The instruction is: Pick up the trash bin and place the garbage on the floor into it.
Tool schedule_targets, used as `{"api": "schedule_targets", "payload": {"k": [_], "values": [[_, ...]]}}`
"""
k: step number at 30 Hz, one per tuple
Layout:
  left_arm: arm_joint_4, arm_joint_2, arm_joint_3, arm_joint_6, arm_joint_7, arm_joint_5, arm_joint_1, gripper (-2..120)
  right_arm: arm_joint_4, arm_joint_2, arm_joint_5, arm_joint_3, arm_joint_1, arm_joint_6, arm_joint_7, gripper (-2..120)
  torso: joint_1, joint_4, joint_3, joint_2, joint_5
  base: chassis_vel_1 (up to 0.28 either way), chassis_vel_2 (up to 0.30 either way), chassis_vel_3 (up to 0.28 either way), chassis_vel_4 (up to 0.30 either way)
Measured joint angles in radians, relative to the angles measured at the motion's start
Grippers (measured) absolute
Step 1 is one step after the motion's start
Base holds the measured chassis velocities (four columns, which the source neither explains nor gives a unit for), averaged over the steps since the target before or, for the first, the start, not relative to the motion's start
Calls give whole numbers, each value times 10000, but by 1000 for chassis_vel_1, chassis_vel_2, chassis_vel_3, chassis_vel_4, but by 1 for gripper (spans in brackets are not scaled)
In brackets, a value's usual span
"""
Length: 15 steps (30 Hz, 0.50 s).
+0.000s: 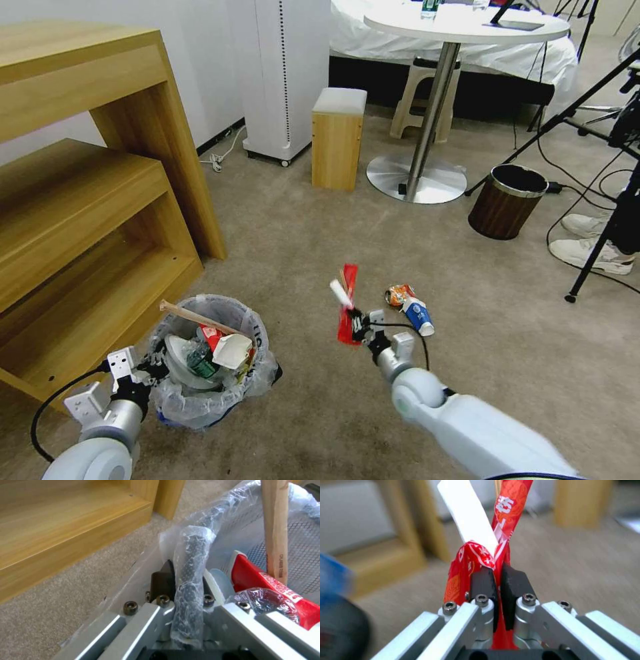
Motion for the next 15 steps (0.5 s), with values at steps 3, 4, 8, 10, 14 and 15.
{"api": "schedule_targets", "payload": {"k": [3, 4, 8, 10, 14, 15], "values": [[12, -7, 0, -2, -1, 11, -12, 1, 375, -235, 60, -16, 140, 511, -665, 3, 0, -2, 0, 0, -2, 0, 0, 0, 0], [15, -16, 1, -2, -2, 20, -12, 1, 573, -332, 204, -95, 309, 946, -1285, 3, 0, -1, 0, 0, -2, 0, 0, 0, 0], [0, -40, -6, -4, -6, 40, 5, 1, 841, -468, 693, -388, 732, 1592, -2652, 3, 0, 0, 0, 0, -2, 0, 0, 0, 0], [-29, -52, -14, -4, -9, 43, 22, 1, 884, -486, 780, -581, 969, 1774, -3080, 3, 0, 0, 0, 0, -3, 0, 0, 0, 0], [-133, -69, -45, -4, -16, 50, 85, 1, 961, -520, 1029, -1424, 1705, 2009, -3566, 3, 0, 0, 0, 0, -2, 0, 0, 0, 0], [-155, -76, -50, -5, -20, 51, 97, 1, 962, -516, 1074, -1568, 1832, 2040, -3613, 3, 0, 0, 0, 0, -2, 0, 0, 0, 0]]}}
